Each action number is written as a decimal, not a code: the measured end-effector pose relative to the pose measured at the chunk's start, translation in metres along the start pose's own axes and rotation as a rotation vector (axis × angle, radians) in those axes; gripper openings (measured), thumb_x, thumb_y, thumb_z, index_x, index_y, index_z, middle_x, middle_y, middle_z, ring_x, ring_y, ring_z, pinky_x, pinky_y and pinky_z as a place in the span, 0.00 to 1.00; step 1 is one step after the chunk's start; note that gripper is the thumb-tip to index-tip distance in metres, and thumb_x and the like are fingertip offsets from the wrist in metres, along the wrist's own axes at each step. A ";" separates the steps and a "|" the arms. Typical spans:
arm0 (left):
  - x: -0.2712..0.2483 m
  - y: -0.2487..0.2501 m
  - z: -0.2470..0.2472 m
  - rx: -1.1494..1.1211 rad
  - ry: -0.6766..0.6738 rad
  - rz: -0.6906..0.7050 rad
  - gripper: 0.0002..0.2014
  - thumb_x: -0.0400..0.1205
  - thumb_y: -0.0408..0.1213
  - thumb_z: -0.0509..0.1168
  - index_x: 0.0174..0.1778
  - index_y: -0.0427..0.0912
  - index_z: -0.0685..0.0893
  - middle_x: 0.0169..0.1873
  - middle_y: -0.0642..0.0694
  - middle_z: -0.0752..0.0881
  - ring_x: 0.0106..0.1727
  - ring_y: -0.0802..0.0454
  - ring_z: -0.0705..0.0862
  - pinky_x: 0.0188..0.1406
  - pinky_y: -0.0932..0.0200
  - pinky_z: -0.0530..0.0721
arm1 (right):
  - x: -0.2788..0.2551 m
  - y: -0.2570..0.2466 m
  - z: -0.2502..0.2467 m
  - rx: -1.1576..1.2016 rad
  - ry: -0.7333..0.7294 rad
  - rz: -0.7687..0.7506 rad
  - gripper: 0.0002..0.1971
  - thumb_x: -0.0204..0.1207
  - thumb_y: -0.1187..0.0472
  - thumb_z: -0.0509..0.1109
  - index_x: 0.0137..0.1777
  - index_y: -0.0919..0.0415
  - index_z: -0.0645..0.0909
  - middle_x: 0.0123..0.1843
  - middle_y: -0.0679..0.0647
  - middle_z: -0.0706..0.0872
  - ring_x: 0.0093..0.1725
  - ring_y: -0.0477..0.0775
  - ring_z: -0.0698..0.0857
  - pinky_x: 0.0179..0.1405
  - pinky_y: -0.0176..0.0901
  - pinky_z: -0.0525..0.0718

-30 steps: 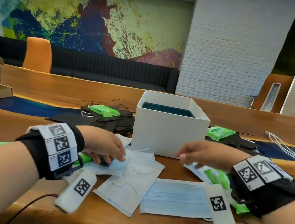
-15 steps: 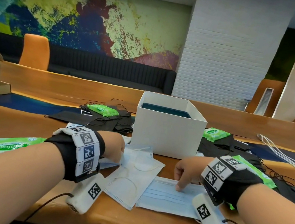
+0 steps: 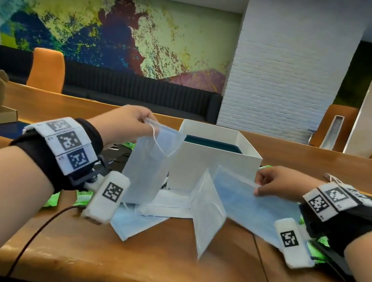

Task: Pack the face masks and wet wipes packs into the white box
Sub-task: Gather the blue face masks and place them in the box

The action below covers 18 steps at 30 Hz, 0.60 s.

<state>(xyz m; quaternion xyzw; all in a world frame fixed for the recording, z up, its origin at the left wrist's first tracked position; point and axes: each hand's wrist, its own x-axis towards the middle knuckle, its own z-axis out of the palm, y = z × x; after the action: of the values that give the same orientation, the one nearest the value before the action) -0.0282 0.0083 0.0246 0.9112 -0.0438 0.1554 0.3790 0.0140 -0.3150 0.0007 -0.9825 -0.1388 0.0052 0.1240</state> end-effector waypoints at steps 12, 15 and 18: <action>-0.013 0.024 0.003 -0.701 -0.108 0.094 0.04 0.85 0.37 0.61 0.45 0.44 0.78 0.39 0.46 0.85 0.37 0.53 0.85 0.34 0.60 0.86 | -0.023 0.000 -0.033 0.854 0.320 -0.054 0.07 0.78 0.69 0.67 0.43 0.57 0.74 0.45 0.59 0.81 0.47 0.61 0.82 0.53 0.58 0.81; -0.017 0.030 0.009 -0.817 -0.169 0.116 0.06 0.84 0.35 0.60 0.42 0.44 0.77 0.34 0.49 0.87 0.31 0.56 0.85 0.28 0.63 0.85 | -0.028 -0.017 -0.025 1.048 0.278 -0.098 0.08 0.82 0.71 0.60 0.46 0.57 0.72 0.53 0.61 0.81 0.54 0.62 0.82 0.61 0.64 0.79; -0.018 0.036 0.021 -0.888 -0.188 0.111 0.06 0.85 0.34 0.60 0.42 0.43 0.78 0.35 0.49 0.87 0.31 0.56 0.85 0.30 0.63 0.85 | -0.034 -0.035 -0.017 1.257 0.175 -0.137 0.11 0.84 0.72 0.55 0.54 0.56 0.73 0.60 0.60 0.82 0.53 0.56 0.84 0.55 0.56 0.83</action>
<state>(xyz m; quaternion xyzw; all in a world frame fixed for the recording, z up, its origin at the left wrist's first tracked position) -0.0475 -0.0328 0.0295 0.6668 -0.1891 0.0584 0.7185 -0.0275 -0.2961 0.0247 -0.7080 -0.1613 -0.0024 0.6876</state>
